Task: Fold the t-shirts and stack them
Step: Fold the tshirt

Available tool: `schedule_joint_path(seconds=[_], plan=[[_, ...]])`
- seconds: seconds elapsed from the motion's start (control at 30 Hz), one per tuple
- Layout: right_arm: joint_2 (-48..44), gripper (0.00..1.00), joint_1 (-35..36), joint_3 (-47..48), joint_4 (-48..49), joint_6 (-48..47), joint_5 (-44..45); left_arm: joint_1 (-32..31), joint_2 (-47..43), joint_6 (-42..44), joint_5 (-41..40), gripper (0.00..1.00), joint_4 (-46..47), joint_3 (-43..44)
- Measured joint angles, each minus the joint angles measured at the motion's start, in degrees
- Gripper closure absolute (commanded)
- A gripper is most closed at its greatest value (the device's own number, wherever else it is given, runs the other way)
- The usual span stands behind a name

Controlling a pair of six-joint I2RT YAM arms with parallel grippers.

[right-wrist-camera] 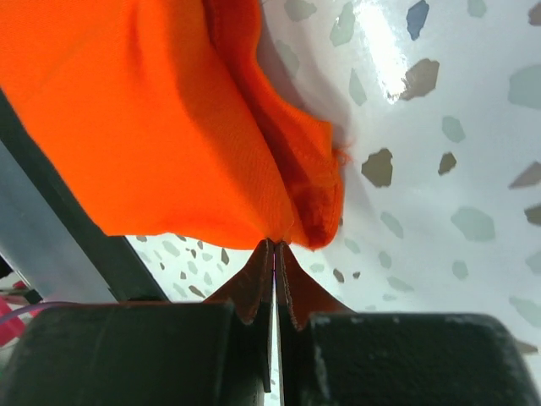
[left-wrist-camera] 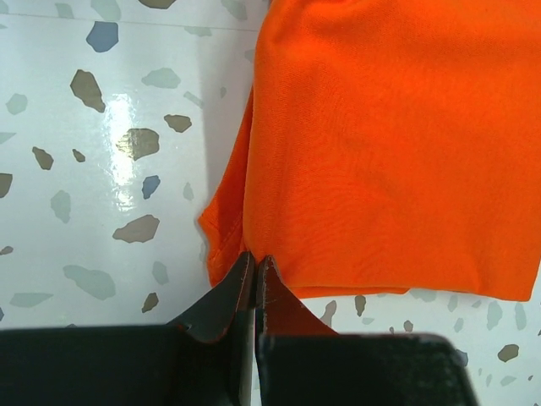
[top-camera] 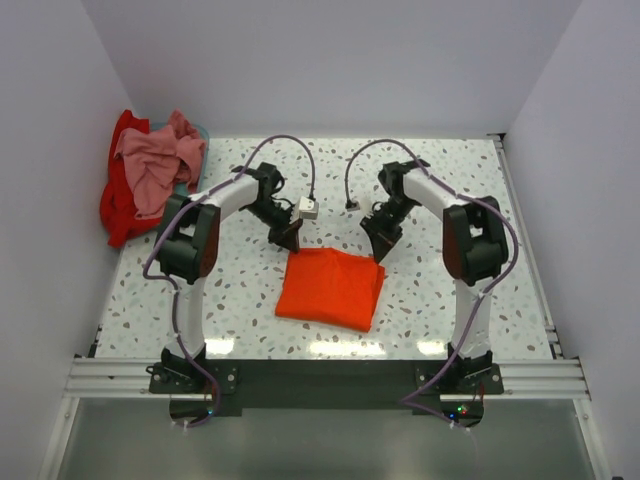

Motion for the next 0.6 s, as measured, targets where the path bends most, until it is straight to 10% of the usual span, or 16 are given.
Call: schedule_joint_path(seconds=[0.6], plan=[[-3.96,1.0,-3.02,-1.79,4.02,0.68,4.68,0.61,-2.69,-5.35,-1.25,1.0,3.17,1.4]])
